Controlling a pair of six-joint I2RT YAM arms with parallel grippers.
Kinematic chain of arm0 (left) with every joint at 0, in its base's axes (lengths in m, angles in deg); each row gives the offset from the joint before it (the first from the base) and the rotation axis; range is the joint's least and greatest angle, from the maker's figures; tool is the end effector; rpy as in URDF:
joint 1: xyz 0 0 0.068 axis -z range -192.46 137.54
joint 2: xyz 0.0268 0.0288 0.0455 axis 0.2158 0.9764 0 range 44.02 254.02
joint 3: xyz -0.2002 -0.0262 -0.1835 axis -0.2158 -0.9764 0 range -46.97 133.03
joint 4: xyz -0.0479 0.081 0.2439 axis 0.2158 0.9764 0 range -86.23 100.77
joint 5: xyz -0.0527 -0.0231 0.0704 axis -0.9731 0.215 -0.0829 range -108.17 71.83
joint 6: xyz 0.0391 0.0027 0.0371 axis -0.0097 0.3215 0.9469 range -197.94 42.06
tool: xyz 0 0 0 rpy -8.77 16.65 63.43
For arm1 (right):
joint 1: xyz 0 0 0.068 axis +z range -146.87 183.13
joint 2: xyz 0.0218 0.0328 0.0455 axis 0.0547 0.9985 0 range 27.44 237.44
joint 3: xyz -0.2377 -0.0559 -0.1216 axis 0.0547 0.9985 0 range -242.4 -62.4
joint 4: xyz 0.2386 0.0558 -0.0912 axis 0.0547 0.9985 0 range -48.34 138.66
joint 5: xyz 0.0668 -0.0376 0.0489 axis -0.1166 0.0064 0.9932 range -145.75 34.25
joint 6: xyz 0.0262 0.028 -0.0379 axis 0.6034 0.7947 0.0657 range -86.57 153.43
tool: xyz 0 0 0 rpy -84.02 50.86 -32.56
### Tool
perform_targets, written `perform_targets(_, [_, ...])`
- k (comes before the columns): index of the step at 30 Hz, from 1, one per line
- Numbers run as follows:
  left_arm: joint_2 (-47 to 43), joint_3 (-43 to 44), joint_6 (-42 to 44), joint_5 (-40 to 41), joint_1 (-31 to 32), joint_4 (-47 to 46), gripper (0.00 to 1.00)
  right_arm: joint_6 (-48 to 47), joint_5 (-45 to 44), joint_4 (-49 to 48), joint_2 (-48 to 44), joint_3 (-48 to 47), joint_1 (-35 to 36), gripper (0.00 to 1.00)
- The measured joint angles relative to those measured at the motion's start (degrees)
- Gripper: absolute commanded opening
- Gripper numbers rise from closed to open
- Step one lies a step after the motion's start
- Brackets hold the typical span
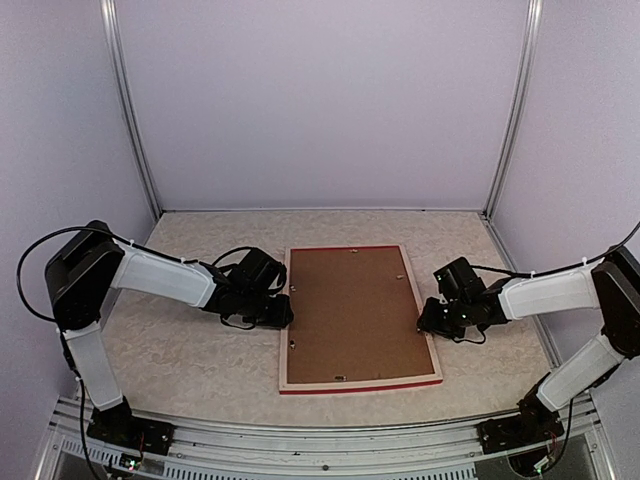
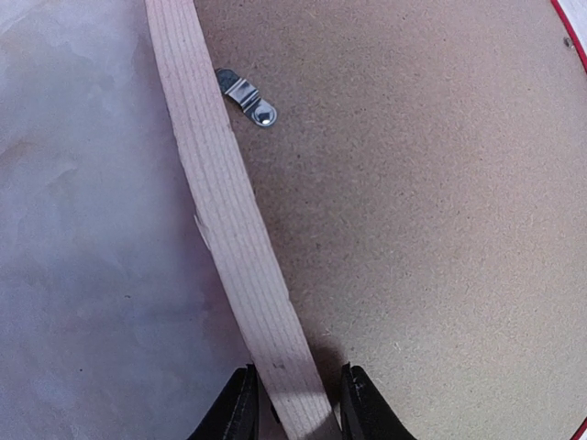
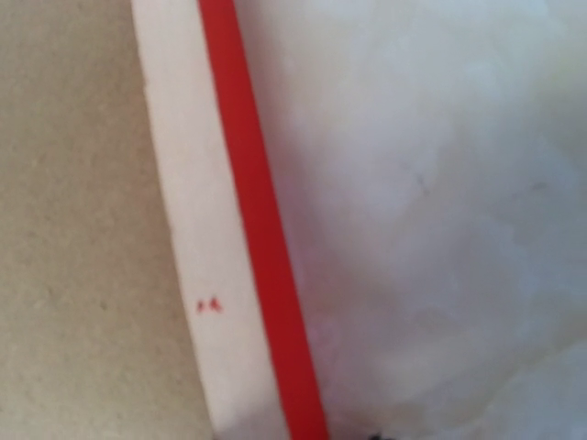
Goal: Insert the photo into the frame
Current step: Press the fastener onto the backboard.
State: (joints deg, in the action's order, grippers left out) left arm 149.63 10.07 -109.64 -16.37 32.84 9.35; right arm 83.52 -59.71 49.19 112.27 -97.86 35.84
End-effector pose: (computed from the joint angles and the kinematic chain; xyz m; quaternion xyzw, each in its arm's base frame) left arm 0.2555 -0.2567 0.1350 0.1079 0.9452 -0.1799 0.2501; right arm 0.2211 0.1390 0.1378 0.1545 0.9455 0.1634 0.2356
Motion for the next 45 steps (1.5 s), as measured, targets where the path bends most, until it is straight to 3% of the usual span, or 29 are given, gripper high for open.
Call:
perform_targets(10, [0.0, 0.0, 0.0, -0.02, 0.02, 0.0, 0.31, -1.4, 1.14, -0.22, -0.04, 0.09, -0.13, 0.19])
perform_targets(20, [0.0, -0.13, 0.0, -0.11, -0.26, -0.04, 0.31, -5.4, 3.13, 0.39, -0.13, -0.31, -0.63, 0.18])
perform_targets(24, [-0.11, -0.35, 0.0, -0.52, -0.59, -0.26, 0.31, -7.32, 5.38, 1.16, -0.55, -0.37, -1.55, 0.26])
perform_targets(30, [-0.55, -0.83, 0.02, -1.16, -1.22, -0.28, 0.31, -9.46, 8.31, 5.18, -1.38, -1.09, -2.49, 0.46])
perform_targets(38, [-0.79, -1.09, 0.02, -1.42, -1.44, -0.31, 0.3, -11.93, 8.24, 8.31, -0.5, -7.45, -2.93, 0.56])
perform_targets(45, [-1.22, -1.53, 0.04, -1.55, -1.46, -0.37, 0.29, -16.2, 6.47, 7.63, 7.41, -15.15, -5.6, 0.67])
